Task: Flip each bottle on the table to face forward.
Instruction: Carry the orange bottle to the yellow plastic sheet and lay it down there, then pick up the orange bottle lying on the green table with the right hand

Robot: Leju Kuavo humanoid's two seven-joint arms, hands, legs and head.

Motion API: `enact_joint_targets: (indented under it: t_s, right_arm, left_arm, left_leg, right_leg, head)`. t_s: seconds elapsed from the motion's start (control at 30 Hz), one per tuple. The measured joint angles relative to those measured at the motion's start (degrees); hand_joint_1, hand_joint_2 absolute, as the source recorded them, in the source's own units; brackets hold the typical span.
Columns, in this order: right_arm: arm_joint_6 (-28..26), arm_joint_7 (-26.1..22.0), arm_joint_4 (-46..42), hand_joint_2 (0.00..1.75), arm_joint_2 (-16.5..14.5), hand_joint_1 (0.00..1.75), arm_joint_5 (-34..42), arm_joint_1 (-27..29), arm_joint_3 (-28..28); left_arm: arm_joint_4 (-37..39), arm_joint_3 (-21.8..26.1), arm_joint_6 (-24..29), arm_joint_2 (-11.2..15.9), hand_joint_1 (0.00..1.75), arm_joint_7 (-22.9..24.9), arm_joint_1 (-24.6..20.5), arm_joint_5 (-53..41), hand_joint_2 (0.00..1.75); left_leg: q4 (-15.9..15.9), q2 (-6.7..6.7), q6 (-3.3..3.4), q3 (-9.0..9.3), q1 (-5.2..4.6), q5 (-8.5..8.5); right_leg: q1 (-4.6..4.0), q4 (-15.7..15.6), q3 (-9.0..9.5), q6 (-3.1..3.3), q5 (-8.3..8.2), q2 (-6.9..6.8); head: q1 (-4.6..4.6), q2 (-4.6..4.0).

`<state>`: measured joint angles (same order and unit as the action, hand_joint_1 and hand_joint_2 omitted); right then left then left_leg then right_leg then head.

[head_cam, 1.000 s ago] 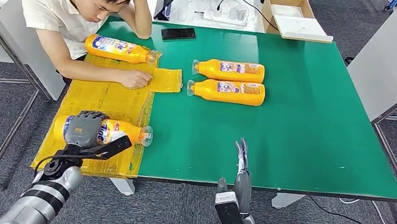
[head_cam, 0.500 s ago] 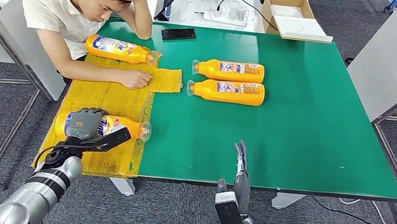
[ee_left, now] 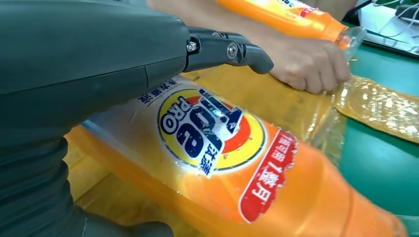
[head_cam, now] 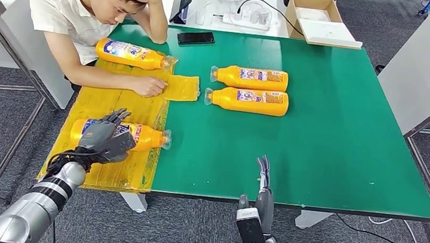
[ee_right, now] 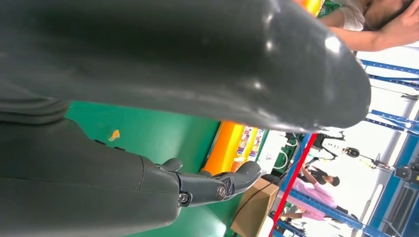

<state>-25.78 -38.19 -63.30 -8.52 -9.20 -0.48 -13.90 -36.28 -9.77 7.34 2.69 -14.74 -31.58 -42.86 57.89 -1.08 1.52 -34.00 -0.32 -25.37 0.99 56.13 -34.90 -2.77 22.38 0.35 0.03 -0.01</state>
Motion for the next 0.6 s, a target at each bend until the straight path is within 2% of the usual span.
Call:
enact_joint_targets:
  t_s: [0.4, 0.5, 0.6]
  right_arm:
    - [0.3, 0.0, 0.5, 0.0, 0.3, 0.0, -0.1, -0.3, 0.3]
    - [0.2, 0.0, 0.5, 0.0, 0.5, 0.0, -0.2, -0.2, 0.4]
    - [0.0, 0.0, 0.6, 0.0, 0.8, 0.0, -0.2, 0.2, 0.5]
  left_arm:
    - [-2.6, 0.0, -1.5, 0.0, 0.0, -4.0, 2.2, 6.5, 1.75]
    - [-6.4, 0.1, 0.6, -0.8, 0.0, -8.3, 5.1, 10.8, 1.75]
    - [-14.0, 0.3, 6.2, -2.9, 0.0, -14.9, 10.2, 15.9, 1.75]
  left_leg:
    - [0.0, 0.03, 0.01, 0.1, 0.0, 0.02]
    - [0.0, 0.09, 0.01, 0.08, 0.0, 0.02]
    - [0.0, 0.13, 0.02, -0.05, 0.0, 0.02]
  right_leg:
    - [-0.01, 0.0, 0.07, -0.01, -0.01, 0.01]
    - [-0.01, 0.0, 0.0, -0.01, -0.01, 0.02]
    - [-0.01, 0.0, -0.12, -0.01, -0.01, 0.03]
  head:
    - [0.01, -0.01]
    - [0.0, -0.01]
    - [0.01, -0.01]
